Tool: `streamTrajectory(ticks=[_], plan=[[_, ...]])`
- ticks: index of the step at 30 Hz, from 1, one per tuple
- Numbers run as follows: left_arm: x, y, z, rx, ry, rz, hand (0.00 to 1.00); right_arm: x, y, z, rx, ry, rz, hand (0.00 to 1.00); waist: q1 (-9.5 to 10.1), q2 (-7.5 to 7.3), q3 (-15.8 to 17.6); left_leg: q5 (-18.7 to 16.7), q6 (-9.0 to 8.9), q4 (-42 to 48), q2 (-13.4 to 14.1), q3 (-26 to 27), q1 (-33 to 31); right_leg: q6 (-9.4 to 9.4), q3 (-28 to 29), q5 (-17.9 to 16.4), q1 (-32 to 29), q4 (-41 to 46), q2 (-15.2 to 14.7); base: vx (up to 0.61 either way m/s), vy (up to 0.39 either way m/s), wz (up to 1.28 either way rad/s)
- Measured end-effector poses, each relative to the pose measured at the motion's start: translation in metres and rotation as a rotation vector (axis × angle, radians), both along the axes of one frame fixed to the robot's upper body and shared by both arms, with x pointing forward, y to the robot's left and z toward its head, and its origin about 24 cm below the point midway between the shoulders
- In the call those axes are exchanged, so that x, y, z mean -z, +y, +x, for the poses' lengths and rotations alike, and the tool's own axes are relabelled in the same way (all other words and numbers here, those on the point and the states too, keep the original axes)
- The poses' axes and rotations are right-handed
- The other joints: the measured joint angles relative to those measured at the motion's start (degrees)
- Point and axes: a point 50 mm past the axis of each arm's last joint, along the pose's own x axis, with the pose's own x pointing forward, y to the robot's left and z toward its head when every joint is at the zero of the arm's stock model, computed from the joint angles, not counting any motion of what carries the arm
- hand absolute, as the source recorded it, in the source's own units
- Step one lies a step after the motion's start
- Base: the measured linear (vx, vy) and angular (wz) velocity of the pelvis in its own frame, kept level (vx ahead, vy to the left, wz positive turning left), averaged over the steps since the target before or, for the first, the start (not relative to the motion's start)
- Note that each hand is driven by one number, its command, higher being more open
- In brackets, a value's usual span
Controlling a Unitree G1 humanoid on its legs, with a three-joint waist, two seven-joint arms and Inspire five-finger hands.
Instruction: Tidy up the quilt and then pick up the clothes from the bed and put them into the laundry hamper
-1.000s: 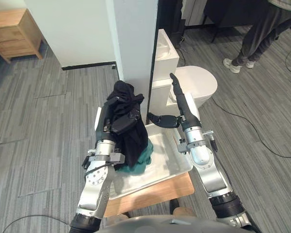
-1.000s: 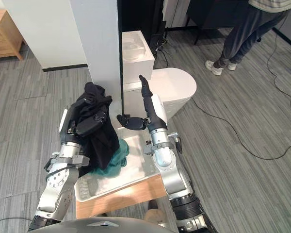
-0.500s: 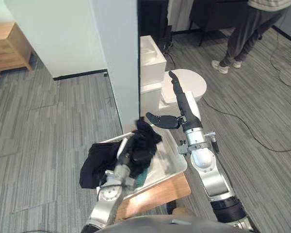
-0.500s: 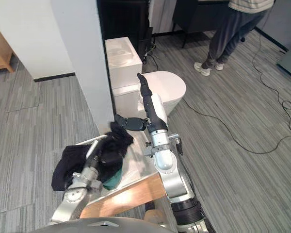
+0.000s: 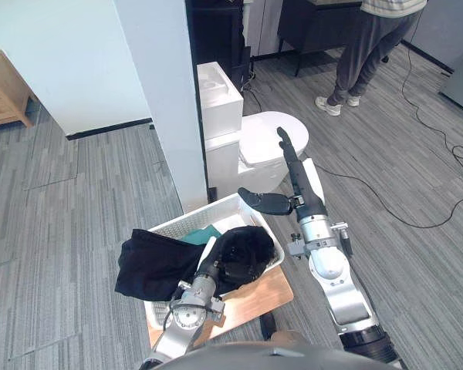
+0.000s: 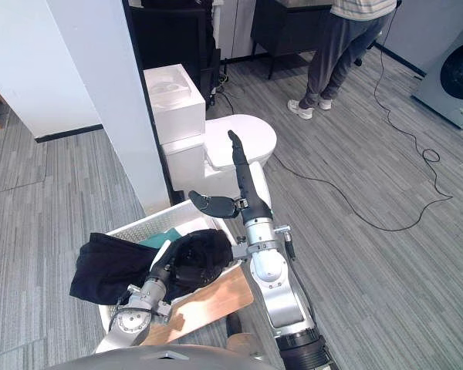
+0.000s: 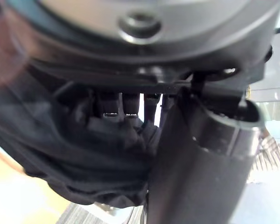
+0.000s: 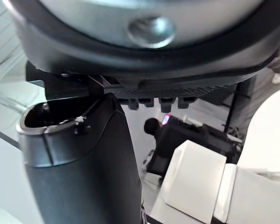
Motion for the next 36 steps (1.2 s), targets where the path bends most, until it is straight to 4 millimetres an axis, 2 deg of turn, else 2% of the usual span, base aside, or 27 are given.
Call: streamTrajectory(ticks=[6,9,12,15,17,20,25,27,30,32,34,36], plan=[[-0.001,0.026,0.007,-0.184,-0.007,0.003,1.00,0.002,-0.018,-0.008,0.075,0.009,0.008,1.00,0.09,-0.81,-0.6,0.5,0.55,-0.1,-0.2,-2.1,-0.9,0.12,-2.4,0.2,0.2,0.0,-0.7,-0.07,-0.030,0.21],[-0.006,0.043,0.008,-0.314,-0.011,-0.082,1.00,0.002,-0.026,-0.008,0.106,0.011,0.030,1.00,0.15,-0.87,-0.7,0.7,0.80,-0.2,-0.7,-2.9,-1.0,0.12,-3.0,0.2,0.5,0.0,-1.2,-0.07,-0.019,0.14],[-0.024,0.058,0.011,-0.417,-0.080,-0.179,1.00,0.001,-0.033,-0.009,0.135,0.010,0.028,1.00,0.11,-0.85,-0.7,0.8,1.05,-0.2,-1.0,-3.9,-0.9,0.13,-4.2,0.2,1.2,0.0,-1.7,-0.09,-0.021,0.20],[-0.053,0.067,0.020,-0.461,-0.207,-0.262,1.00,0.002,-0.038,-0.009,0.158,0.010,0.029,1.00,0.23,-0.84,-0.7,1.1,1.41,-0.4,-1.1,-4.8,-1.1,0.60,-5.1,0.6,1.5,0.0,-2.0,-0.09,-0.020,0.17],[-0.080,0.071,0.025,-0.461,-0.339,-0.314,1.00,0.003,-0.041,-0.010,0.174,0.017,0.047,1.00,0.15,-0.78,-0.7,1.5,1.56,-1.4,-1.4,-5.5,-1.0,0.56,-5.6,0.7,1.7,0.0,-2.2,-0.10,-0.017,0.15],[-0.107,0.075,0.027,-0.458,-0.480,-0.346,1.00,0.005,-0.048,-0.012,0.204,0.027,0.048,1.00,0.12,-0.53,-0.9,2.0,1.76,-2.3,-1.8,-6.3,-1.0,0.56,-6.3,0.7,1.8,0.0,-2.5,-0.06,-0.014,0.13],[-0.133,0.082,0.024,-0.476,-0.610,-0.391,1.00,0.009,-0.061,-0.015,0.265,0.040,0.040,1.00,0.08,-0.16,-1.0,2.6,1.99,-2.4,-2.1,-7.0,-1.0,0.50,-7.3,0.7,2.1,0.0,-2.7,-0.05,-0.016,0.10],[-0.139,0.091,0.020,-0.518,-0.658,-0.388,1.00,0.018,-0.077,-0.017,0.349,0.070,0.049,1.00,0.08,-0.03,-1.1,2.8,2.11,-2.5,-2.1,-7.7,-0.9,0.35,-8.3,0.8,2.6,0.0,-2.8,-0.05,-0.019,0.14],[-0.131,0.109,0.009,-0.613,-0.649,-0.334,1.00,0.036,-0.100,-0.024,0.489,0.136,0.144,1.00,0.13,0.32,-1.0,3.0,2.11,-3.5,-2.1,-8.5,0.0,0.32,-8.9,0.9,3.6,0.0,-2.8,-0.04,-0.009,0.18],[-0.111,0.129,-0.005,-0.725,-0.575,-0.270,1.00,0.047,-0.119,-0.039,0.607,0.173,0.212,1.00,0.20,1.01,-1.2,3.1,2.18,-4.3,-2.1,-9.0,0.6,0.32,-10.2,0.9,4.4,0.0,-2.8,-0.03,0.000,0.21],[-0.077,0.159,-0.033,-0.921,-0.416,-0.178,1.00,0.057,-0.138,-0.060,0.737,0.201,0.298,1.00,0.19,1.57,-1.1,2.4,2.19,-4.7,-1.7,-9.2,1.4,0.28,-11.5,0.8,5.4,0.0,-2.7,-0.02,0.000,0.18],[-0.055,0.177,-0.057,-1.056,-0.293,-0.125,1.00,0.061,-0.146,-0.072,0.814,0.211,0.359,1.00,0.52,1.54,-0.8,2.0,2.08,-4.3,-1.3,-8.4,1.4,0.19,-12.4,0.7,5.7,0.0,-2.7,-0.02,-0.006,0.13]])
